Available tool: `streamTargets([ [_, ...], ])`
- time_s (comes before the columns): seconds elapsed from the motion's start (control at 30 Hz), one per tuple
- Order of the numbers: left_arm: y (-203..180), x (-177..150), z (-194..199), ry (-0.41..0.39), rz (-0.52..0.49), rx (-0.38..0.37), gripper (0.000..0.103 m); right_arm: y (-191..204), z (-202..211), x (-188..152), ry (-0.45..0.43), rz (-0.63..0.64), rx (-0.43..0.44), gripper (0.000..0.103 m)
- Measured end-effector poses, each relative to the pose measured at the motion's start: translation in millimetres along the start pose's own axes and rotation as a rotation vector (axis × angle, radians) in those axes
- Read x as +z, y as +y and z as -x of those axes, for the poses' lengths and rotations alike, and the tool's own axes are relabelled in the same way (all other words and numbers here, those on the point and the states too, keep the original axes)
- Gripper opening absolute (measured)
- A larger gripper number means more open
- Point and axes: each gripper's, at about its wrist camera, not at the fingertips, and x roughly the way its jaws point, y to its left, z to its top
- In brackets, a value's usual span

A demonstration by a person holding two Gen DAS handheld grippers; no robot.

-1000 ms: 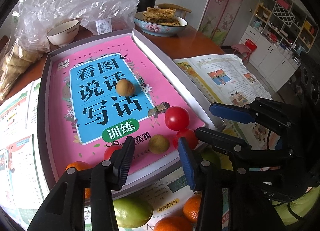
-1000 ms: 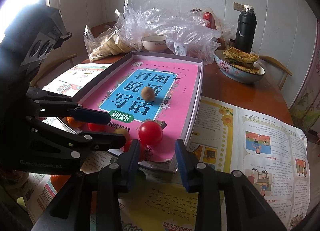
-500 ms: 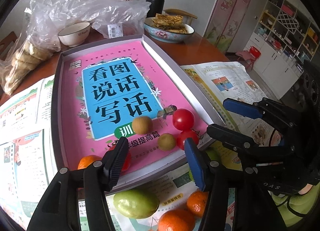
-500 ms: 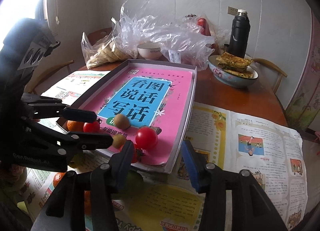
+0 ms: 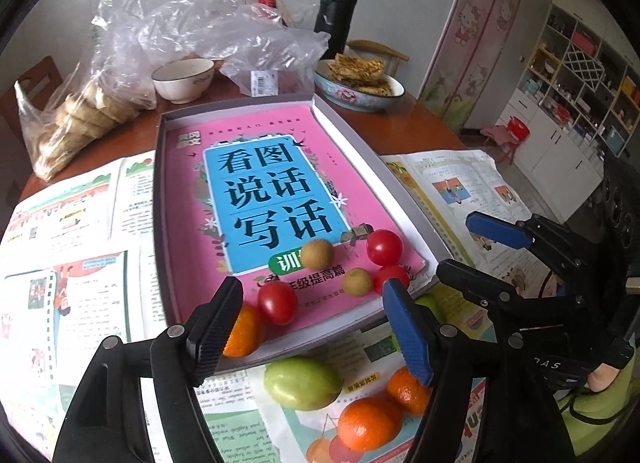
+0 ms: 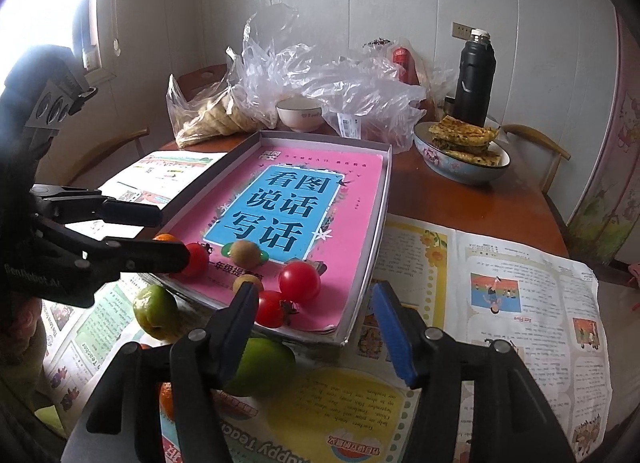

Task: Organize fruits
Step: 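Withdraw both open grippers from the box back toward the fruit row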

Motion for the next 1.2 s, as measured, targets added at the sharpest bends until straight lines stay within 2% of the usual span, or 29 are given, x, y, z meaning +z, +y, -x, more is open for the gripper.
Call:
streamTargets([
  [0.2,9,-6,10,-0.017,0.033,0.007,0.077,6,7,0,-0.015,0.009,-0.001,0.066],
  [0.73,20,-24,27,-0.031,0.062,0.045,0.08,22,16,-9,-0.014,0.029,0.015,0.069],
  [1.2,10,-43,28,0.0,0.016,0.028,0.08,34,19,-23,0.017,0.044,0.04,0.072],
])
